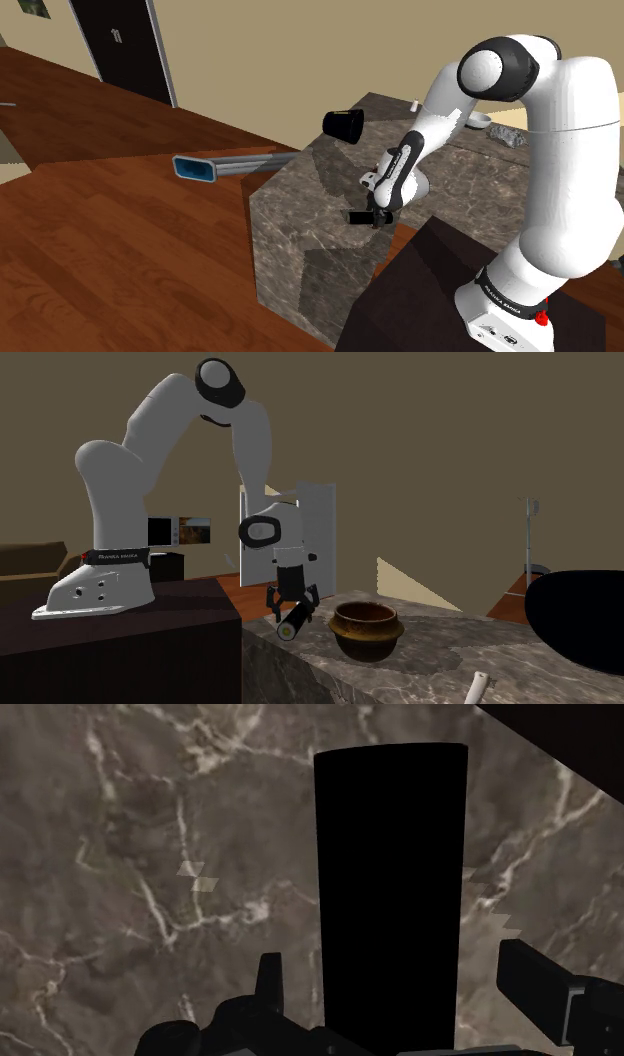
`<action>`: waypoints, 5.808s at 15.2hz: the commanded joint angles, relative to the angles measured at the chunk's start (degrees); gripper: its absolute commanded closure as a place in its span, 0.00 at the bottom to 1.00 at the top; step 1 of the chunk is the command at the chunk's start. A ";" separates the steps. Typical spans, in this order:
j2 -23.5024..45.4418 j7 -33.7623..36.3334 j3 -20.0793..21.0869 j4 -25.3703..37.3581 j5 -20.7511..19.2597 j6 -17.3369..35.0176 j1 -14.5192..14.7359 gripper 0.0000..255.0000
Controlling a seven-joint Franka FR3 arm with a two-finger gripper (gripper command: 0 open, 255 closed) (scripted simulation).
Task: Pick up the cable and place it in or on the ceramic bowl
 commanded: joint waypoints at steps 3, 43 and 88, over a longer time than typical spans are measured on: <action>0.05 -0.01 0.01 0.03 0.00 0.03 -0.02 1.00; -30.69 3.69 -6.37 -6.10 -6.26 -24.53 4.99 1.00; -1.03 -26.02 -7.48 27.35 9.64 -28.72 -11.39 0.00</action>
